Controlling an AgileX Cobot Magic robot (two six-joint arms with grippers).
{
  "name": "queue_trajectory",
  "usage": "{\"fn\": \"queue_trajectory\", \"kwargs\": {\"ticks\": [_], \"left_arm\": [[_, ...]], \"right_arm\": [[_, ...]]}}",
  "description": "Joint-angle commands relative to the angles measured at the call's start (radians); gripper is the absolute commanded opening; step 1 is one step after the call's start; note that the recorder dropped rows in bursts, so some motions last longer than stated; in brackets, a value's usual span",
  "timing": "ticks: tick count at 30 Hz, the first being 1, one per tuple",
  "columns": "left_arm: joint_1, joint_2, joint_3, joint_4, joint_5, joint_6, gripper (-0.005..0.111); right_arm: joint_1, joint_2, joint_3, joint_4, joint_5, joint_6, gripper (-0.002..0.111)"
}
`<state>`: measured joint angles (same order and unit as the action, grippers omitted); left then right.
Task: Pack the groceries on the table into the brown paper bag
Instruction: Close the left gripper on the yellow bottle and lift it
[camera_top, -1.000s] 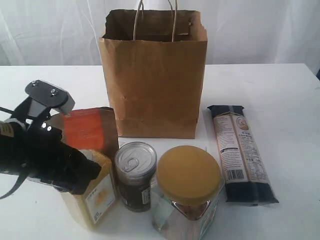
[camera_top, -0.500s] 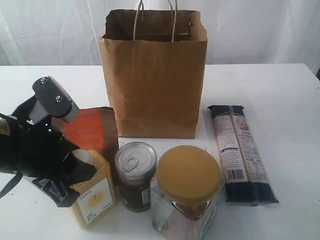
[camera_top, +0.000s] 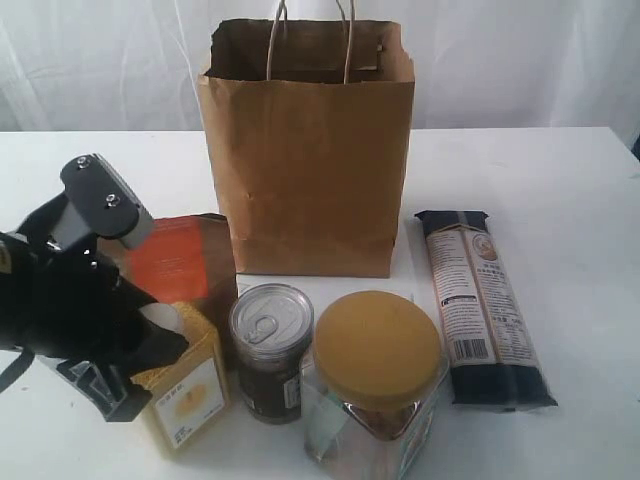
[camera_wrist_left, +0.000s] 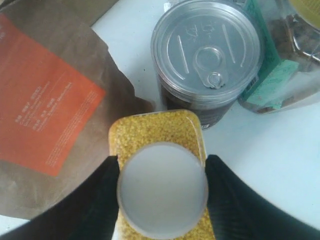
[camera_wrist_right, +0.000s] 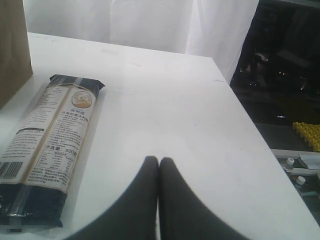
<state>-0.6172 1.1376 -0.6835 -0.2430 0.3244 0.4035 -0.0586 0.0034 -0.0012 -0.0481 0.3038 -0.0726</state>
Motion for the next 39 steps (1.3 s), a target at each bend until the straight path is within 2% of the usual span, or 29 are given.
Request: {"fn": "queue_trajectory", "kwargs": {"ticks": [1, 5, 8, 10, 18, 22, 25, 27, 29, 30, 32, 39], "left_arm": [[-0.003, 0.007, 0.024, 0.055, 0.097, 0.035, 0.036], [-0.003, 0.007, 0.024, 0.055, 0.086, 0.038, 0.081], [-0.003, 0.007, 0.024, 0.055, 0.082, 0.038, 0.102], [-0.003, 0.007, 0.024, 0.055, 0.082, 0.04, 0.106], [-0.003, 0.063, 0.024, 0.055, -0.017, 0.04, 0.105], [-0.003, 0.101, 0.024, 0.055, -0.016, 0.038, 0.105], [-0.003, 0.108, 0.024, 0.055, -0.014, -0.013, 0.096], [-0.003, 0.108, 0.024, 0.055, -0.014, -0.042, 0.078], [-0.003, 0.108, 0.024, 0.055, -0.006, -0.053, 0.053], [-0.003, 0.108, 0.024, 0.055, 0.004, -0.053, 0.033], [-0.003, 0.108, 0.024, 0.055, 0.02, -0.053, 0.001], [-0.003, 0.106, 0.018, 0.055, 0.143, -0.05, 0.0]], "right_arm": [[-0.006, -0.003, 0.001, -0.003, -0.014, -0.002, 0.0], [-0.006, -0.003, 0.001, -0.003, -0.014, -0.002, 0.0], [-0.006, -0.003, 0.001, -0.003, -0.014, -0.002, 0.0], [-0.006, -0.003, 0.001, -0.003, -0.014, -0.002, 0.0], [-0.006, -0.003, 0.001, -0.003, -0.014, -0.002, 0.0], [-0.006, -0.003, 0.001, -0.003, -0.014, -0.002, 0.0], [-0.006, -0.003, 0.001, -0.003, -0.014, -0.002, 0.0], [-0.006, -0.003, 0.001, -0.003, -0.014, -0.002, 0.0], [-0.006, -0.003, 0.001, -0.003, -0.014, -0.002, 0.0], [-0.006, -0.003, 0.001, -0.003, -0.014, -0.002, 0.0], [-0.006, -0.003, 0.001, -0.003, -0.014, -0.002, 0.0], [-0.006, -0.003, 0.001, -0.003, -0.014, -0.002, 0.0]]}}
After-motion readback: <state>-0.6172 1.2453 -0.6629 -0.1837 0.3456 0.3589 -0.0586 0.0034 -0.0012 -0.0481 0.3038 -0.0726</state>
